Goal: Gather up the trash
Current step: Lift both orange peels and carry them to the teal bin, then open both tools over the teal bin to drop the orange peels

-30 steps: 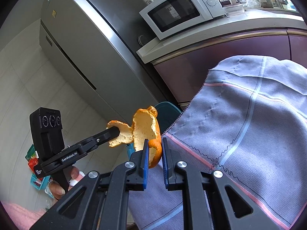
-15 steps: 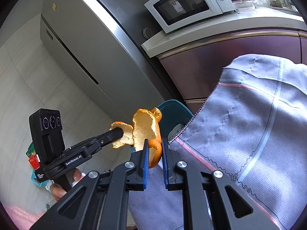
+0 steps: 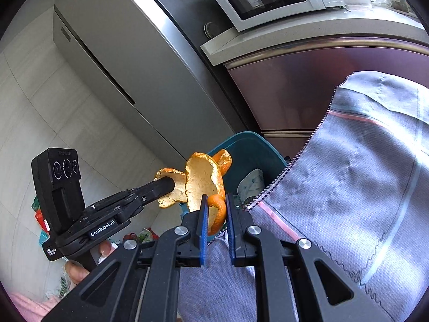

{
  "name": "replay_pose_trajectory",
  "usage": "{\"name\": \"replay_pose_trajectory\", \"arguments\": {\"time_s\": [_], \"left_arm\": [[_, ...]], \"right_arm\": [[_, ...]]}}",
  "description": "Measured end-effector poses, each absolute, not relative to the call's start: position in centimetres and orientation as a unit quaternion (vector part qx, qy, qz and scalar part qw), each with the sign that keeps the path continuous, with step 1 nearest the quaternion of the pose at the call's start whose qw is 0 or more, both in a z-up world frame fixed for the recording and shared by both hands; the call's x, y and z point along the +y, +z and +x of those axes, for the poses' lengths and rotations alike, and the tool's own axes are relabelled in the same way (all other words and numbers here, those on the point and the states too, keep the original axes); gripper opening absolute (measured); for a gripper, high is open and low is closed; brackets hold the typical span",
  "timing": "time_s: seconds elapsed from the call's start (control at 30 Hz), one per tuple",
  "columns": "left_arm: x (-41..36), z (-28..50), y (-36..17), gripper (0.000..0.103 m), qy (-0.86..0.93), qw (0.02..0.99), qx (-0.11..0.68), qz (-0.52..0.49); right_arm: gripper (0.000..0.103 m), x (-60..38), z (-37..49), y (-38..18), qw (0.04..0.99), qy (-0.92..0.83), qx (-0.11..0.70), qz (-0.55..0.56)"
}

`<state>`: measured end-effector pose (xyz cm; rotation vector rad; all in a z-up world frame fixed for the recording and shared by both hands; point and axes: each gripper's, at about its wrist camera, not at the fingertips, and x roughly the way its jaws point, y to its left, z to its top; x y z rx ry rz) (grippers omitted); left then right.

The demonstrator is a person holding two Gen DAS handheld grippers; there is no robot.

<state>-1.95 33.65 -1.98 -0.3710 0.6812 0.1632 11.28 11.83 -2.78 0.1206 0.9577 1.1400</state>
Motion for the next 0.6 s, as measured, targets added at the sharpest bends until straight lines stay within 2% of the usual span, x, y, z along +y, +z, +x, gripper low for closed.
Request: {"name": "replay_pose_trajectory", "arguments": {"time_s": [0.6], "left_arm": [[35.5,0.5,-6.0,0.010,0.113,0.906,0.364,-0.185]], "right_arm": [[0.012,16.7,12.0,-4.9,0.729,0.502,0.465,0.005]]}}
